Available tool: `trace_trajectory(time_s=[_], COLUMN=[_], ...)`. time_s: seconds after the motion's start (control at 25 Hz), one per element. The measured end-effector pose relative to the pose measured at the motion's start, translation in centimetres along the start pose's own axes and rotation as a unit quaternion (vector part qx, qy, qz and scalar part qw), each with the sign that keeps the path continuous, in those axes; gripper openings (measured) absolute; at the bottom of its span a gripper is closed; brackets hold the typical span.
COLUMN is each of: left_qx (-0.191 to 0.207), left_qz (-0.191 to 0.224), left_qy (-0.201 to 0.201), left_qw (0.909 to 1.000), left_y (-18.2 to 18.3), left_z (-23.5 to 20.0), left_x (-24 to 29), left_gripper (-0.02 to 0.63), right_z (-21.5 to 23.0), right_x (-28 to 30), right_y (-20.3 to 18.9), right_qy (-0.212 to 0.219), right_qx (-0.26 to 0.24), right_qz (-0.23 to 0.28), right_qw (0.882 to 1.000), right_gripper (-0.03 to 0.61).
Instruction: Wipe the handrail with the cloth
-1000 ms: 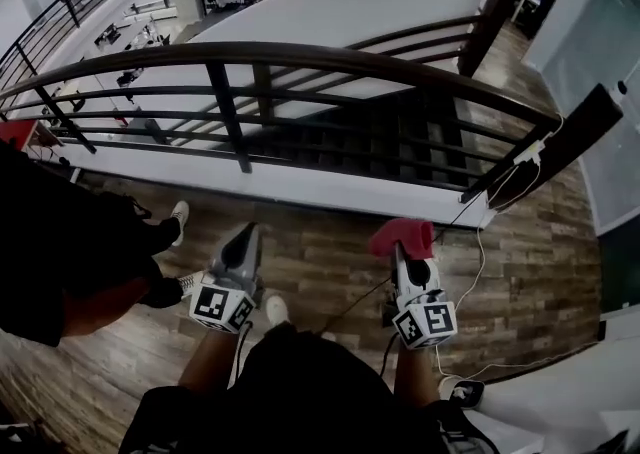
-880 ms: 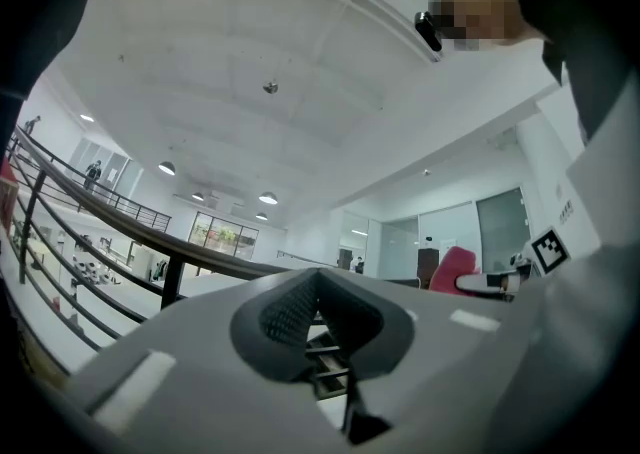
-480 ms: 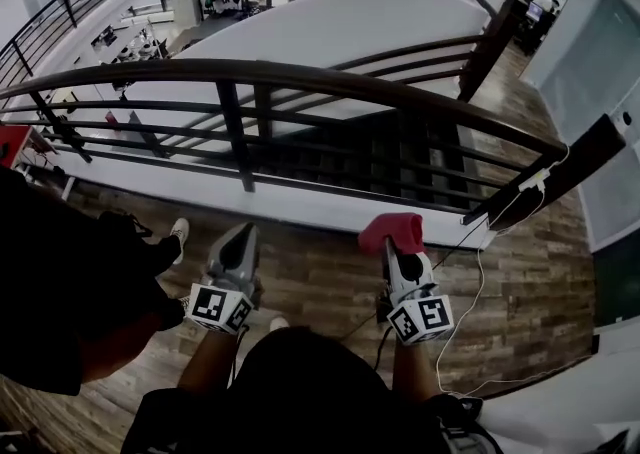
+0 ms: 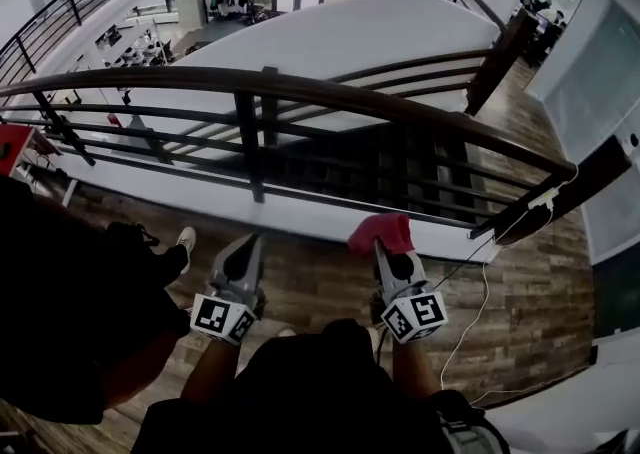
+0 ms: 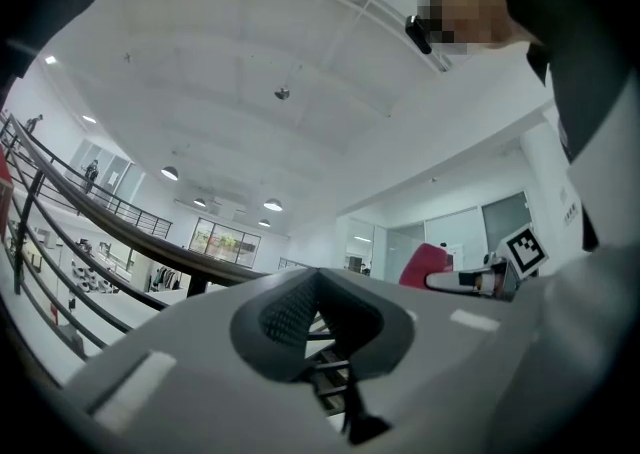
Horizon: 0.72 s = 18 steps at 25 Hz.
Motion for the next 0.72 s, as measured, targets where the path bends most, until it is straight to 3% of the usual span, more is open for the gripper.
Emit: trace_trajectory(time_s=[0.2,0.72], left_qx=[0.019,0.045], left_qz=[0.006,0.016], left_qy=[0.016,0.122], left_qw=[0.9997,0.9914], left_y=[0.7,0.5], left_z=[-1.2,-4.5], left_x=[0.7,6.8], left_gripper=[-0.002,-0.002], right_z=[-0.4,3.2], right_x=[3.5,15.6], right_y=[1.0,2.0], right_qy=[0.024,0.159], right_qx=[0.001,0.008], right_qz=[0.002,-0.006], right_qw=[1.0,0.987], right_gripper=[0.041,0.041])
Point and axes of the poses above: the fingertips, and each gripper's own axes: x forward along the fingers, z to its right, y out of its top, the point moved 2 cm from there along -x, backward along the fingers, and after that the axes turned 3 degrees about -z, right-handed, at the moved point
